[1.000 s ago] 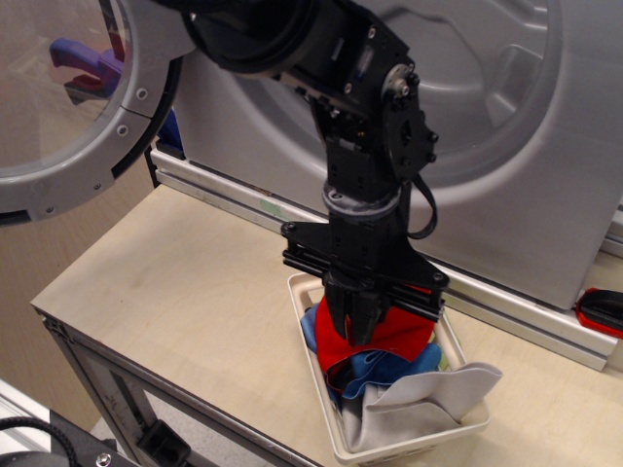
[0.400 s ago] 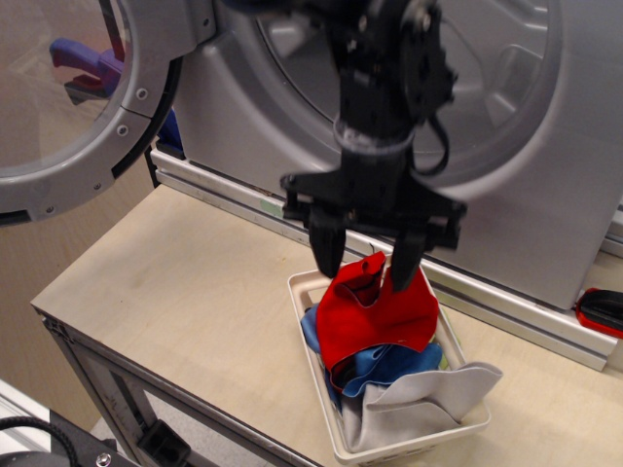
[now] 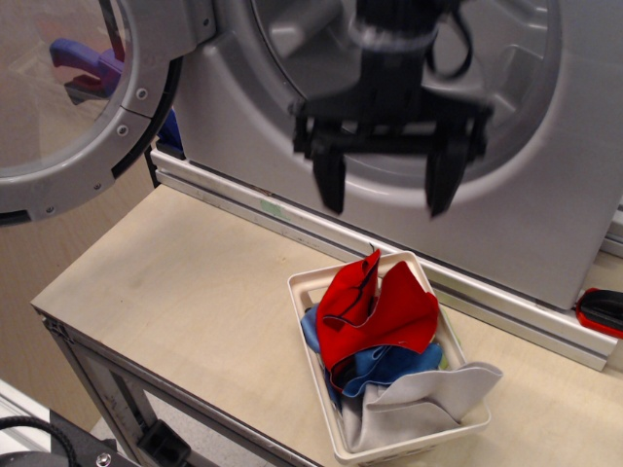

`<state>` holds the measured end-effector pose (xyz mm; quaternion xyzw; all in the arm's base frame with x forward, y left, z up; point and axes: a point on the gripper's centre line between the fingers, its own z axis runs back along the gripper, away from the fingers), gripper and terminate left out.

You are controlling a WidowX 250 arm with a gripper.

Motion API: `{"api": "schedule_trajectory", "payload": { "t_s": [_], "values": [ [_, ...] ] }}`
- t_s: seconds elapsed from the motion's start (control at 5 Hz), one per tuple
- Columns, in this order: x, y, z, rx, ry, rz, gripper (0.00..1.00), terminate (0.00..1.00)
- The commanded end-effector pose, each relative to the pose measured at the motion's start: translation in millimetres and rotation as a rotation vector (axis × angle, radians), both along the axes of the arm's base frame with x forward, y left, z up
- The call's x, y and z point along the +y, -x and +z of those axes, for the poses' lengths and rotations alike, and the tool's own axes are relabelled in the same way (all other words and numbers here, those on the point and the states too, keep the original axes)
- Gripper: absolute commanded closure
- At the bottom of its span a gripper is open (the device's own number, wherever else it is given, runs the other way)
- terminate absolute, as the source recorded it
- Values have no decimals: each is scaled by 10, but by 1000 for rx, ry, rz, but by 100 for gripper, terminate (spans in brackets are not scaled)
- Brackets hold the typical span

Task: Take clothes out of laundry machine

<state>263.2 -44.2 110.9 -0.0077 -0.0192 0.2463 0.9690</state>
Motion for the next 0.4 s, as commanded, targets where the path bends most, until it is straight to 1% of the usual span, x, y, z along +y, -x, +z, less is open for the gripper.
{"api": "schedule_trajectory", "payload": {
  "t_s": [0.0,0.2],
  "values": [
    [101,-117,207,-39,-42,-5,0,0],
    [101,-117,207,-39,-42,-5,0,100]
  ]
}}
